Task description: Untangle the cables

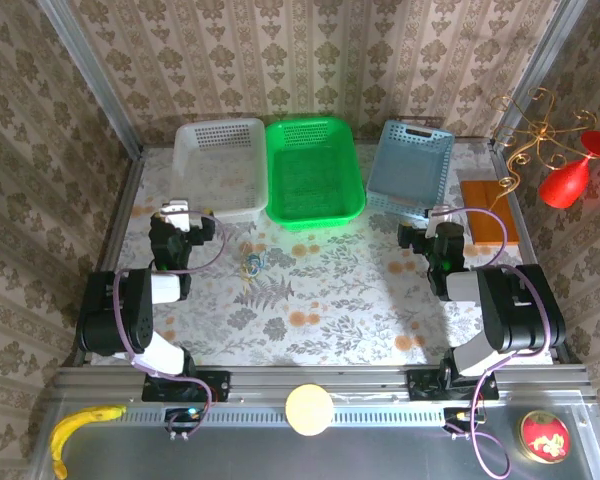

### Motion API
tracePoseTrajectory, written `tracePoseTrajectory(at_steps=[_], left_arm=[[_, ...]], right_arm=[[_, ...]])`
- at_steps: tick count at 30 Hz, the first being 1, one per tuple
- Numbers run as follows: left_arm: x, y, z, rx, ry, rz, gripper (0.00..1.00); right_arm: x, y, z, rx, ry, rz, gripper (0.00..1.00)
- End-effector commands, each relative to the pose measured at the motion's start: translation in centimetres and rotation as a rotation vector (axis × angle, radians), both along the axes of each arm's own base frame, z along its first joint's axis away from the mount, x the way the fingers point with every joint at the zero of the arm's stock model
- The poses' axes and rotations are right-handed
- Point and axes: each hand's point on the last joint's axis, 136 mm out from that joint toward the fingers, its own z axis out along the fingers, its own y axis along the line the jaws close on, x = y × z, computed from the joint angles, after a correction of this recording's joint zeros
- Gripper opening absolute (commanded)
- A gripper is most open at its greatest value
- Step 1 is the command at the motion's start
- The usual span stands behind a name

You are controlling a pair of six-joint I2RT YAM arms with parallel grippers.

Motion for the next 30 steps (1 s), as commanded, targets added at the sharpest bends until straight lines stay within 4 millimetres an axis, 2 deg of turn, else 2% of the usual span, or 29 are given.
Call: tracePoseTrajectory(at_steps=[1, 30], left_arm=[[-1.09, -0.22, -3.71, 0.043, 0.130, -0.016, 1.00], [-1.35, -0.04, -3.58, 0.017, 0.119, -0.026, 1.00]], right_arm=[[0.56, 0.00, 1.48, -0.001, -0.053, -0.011, 1.00], [0.48, 0.00, 1.62, 0.002, -0.059, -0.007, 1.00]])
